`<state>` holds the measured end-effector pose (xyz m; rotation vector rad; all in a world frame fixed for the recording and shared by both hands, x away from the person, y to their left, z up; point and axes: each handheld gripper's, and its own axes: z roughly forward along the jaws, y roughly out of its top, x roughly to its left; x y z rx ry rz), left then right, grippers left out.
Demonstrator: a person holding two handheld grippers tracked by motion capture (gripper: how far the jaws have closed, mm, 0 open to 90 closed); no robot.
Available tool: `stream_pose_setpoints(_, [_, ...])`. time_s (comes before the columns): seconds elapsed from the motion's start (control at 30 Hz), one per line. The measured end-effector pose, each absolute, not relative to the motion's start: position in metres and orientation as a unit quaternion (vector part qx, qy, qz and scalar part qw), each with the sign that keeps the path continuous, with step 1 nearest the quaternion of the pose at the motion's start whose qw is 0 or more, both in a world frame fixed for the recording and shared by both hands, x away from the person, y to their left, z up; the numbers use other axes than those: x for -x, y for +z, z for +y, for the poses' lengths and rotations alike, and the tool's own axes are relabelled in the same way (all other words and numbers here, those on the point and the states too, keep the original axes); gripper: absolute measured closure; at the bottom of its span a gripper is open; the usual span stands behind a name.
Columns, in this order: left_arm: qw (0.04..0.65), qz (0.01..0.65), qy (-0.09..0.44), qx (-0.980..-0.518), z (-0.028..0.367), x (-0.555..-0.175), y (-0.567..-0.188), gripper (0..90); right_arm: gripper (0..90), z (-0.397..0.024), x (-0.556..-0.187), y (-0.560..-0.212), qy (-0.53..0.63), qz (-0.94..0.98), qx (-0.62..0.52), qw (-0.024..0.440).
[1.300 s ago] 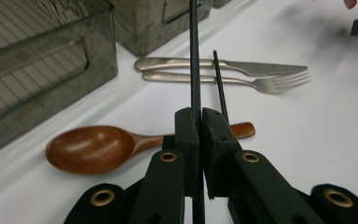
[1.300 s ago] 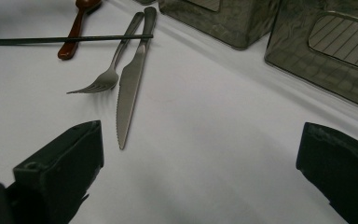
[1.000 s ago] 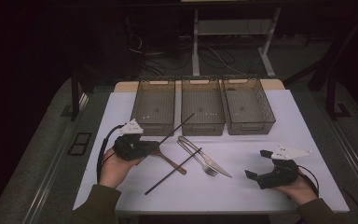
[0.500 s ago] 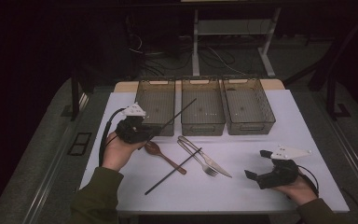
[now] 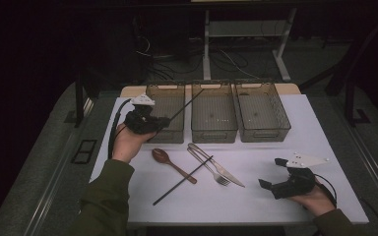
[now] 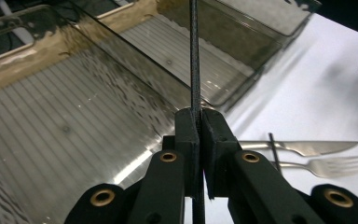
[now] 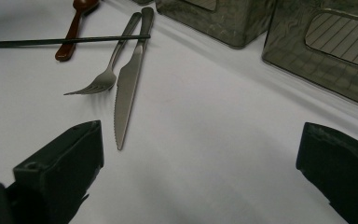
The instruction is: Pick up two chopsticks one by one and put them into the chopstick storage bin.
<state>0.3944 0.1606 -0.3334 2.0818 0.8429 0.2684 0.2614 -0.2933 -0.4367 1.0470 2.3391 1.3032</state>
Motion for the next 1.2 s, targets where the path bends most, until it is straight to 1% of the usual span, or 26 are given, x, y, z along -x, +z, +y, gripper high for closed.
stream_pose_setpoints(0.4, [0.405,0.353,0.136,-0.833,0.167,-0.423,-0.337,84.2,0.2,-0.293,-0.261,-0.437,0.448,0.807,-0.361,0.132])
stream_pose_setpoints(0.83, [0.389,0.389,0.156,-0.821,0.181,-0.451,-0.345,84.2,0.2,-0.294,-0.261,-0.437,0.45,0.806,-0.361,0.131])
stream_pose_setpoints(1.2, [0.372,0.437,0.149,-0.805,0.19,-0.466,-0.359,84.1,0.2,-0.294,-0.262,-0.437,0.452,0.806,-0.36,0.13])
